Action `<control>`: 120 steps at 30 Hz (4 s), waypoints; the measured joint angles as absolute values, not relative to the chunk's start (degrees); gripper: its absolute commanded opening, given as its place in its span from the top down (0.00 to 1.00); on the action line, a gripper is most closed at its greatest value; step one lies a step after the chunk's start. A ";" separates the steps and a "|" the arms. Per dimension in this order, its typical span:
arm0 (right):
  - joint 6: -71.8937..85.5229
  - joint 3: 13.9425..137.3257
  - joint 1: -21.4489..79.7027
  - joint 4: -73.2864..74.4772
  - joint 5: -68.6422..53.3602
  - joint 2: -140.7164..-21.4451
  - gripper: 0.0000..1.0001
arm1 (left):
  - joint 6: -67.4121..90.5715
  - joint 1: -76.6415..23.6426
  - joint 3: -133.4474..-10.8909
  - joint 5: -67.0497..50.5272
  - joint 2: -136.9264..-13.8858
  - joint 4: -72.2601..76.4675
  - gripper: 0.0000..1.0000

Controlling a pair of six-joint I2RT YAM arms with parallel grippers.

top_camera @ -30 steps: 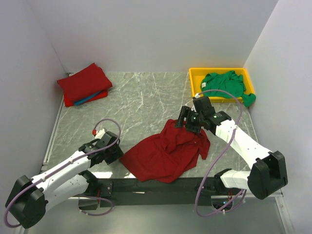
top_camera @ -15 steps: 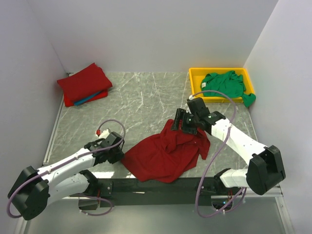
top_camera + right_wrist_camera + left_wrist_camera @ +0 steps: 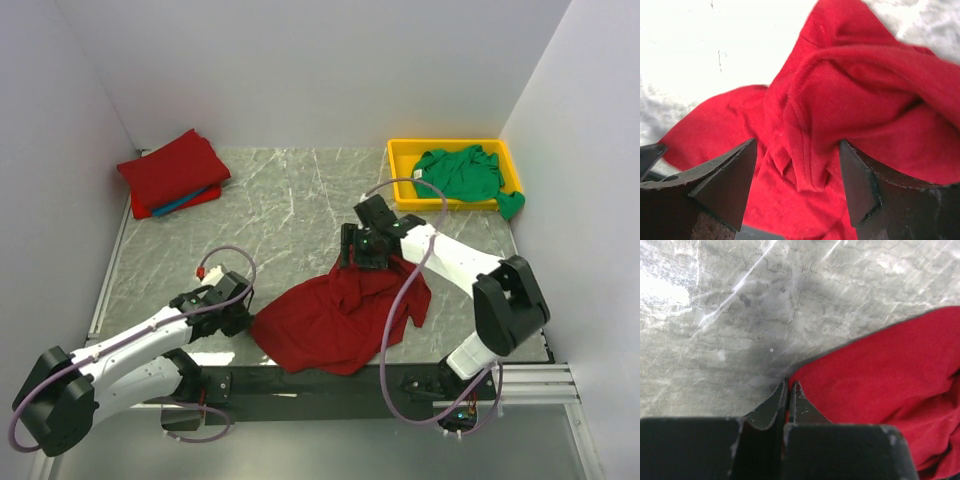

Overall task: Fold and stack the t-shirts
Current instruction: Flatten the tshirt out

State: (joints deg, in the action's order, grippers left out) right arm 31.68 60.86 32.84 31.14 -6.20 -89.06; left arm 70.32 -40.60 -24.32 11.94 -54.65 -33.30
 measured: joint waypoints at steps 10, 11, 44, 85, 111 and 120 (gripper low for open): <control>28.08 67.09 36.73 35.09 -0.69 -100.79 0.90 | 71.88 -40.60 -23.55 11.97 -51.96 -33.71 1.00; 27.90 67.20 36.73 35.70 -0.36 -100.79 1.00 | 71.85 -40.60 -23.55 11.99 -52.14 -33.45 1.00; 32.75 55.42 16.84 51.81 3.51 -50.78 0.46 | 65.43 -11.27 -40.84 23.90 -17.37 -53.45 1.00; 20.36 115.61 20.84 34.89 -10.55 -133.01 0.35 | 48.45 -10.76 -45.23 3.55 -69.04 -29.10 1.00; 16.82 120.14 23.55 42.17 -1.50 -139.02 0.51 | 45.01 -9.19 -47.07 -0.25 -74.15 -27.66 1.00; 17.32 120.20 23.55 42.17 -0.43 -139.33 1.00 | 44.82 -8.62 -47.07 -0.36 -74.19 -27.57 1.00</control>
